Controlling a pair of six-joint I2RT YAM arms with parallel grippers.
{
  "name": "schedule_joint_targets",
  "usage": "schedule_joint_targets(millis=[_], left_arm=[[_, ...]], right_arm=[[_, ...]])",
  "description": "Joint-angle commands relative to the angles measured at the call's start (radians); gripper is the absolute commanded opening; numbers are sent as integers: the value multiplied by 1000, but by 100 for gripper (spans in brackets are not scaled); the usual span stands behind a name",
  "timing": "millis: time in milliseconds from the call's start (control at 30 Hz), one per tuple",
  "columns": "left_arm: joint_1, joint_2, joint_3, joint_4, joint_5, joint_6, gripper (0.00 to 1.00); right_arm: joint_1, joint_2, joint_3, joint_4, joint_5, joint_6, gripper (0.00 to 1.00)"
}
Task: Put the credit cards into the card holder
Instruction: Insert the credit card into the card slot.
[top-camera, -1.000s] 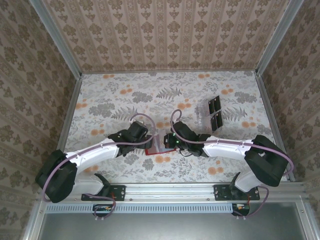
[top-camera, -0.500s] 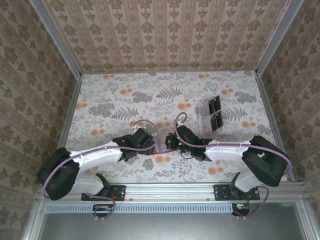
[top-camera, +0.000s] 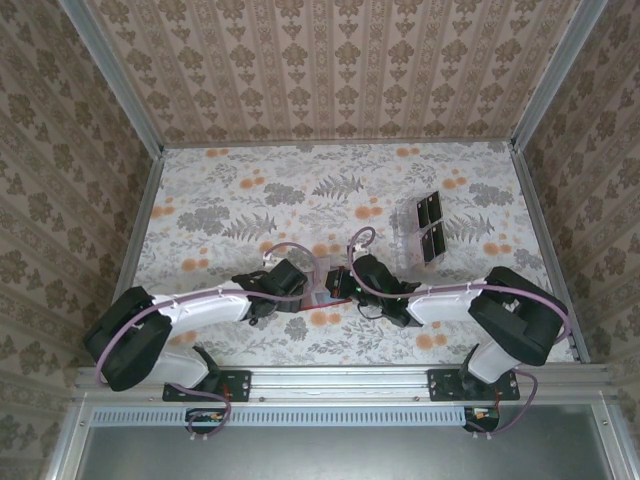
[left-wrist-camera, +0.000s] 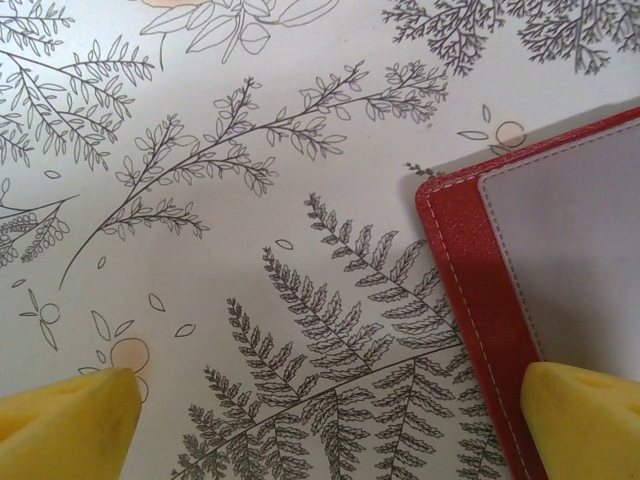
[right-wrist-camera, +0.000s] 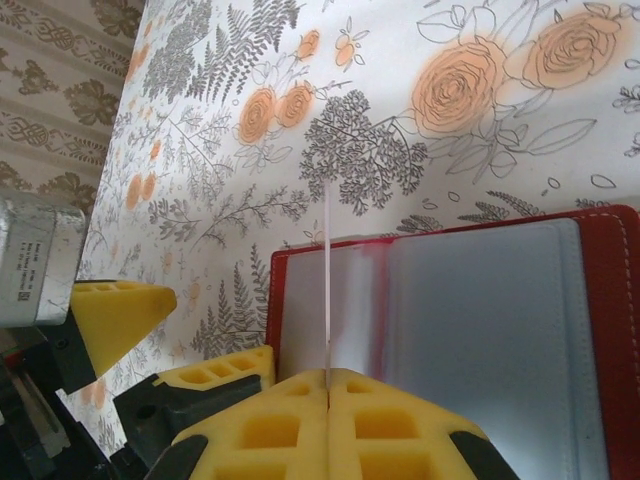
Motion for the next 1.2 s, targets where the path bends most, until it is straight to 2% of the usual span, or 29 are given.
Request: schedule_joint_targets(millis=[0, 167, 633, 1167], left_arm=[[11, 14, -21, -36, -27, 1, 100], [25, 19, -23, -27, -22, 16, 100], [40, 16, -7, -44, -23, 1, 100], [43, 21, -1, -61, -33, -7, 100]], right_arm=[[-4, 21, -28, 106, 8, 18, 0], [-4, 34, -49, 141, 37, 13, 0], [-3, 120, -60, 250, 23, 23, 0], [-1, 210, -77, 385, -44, 79, 0]])
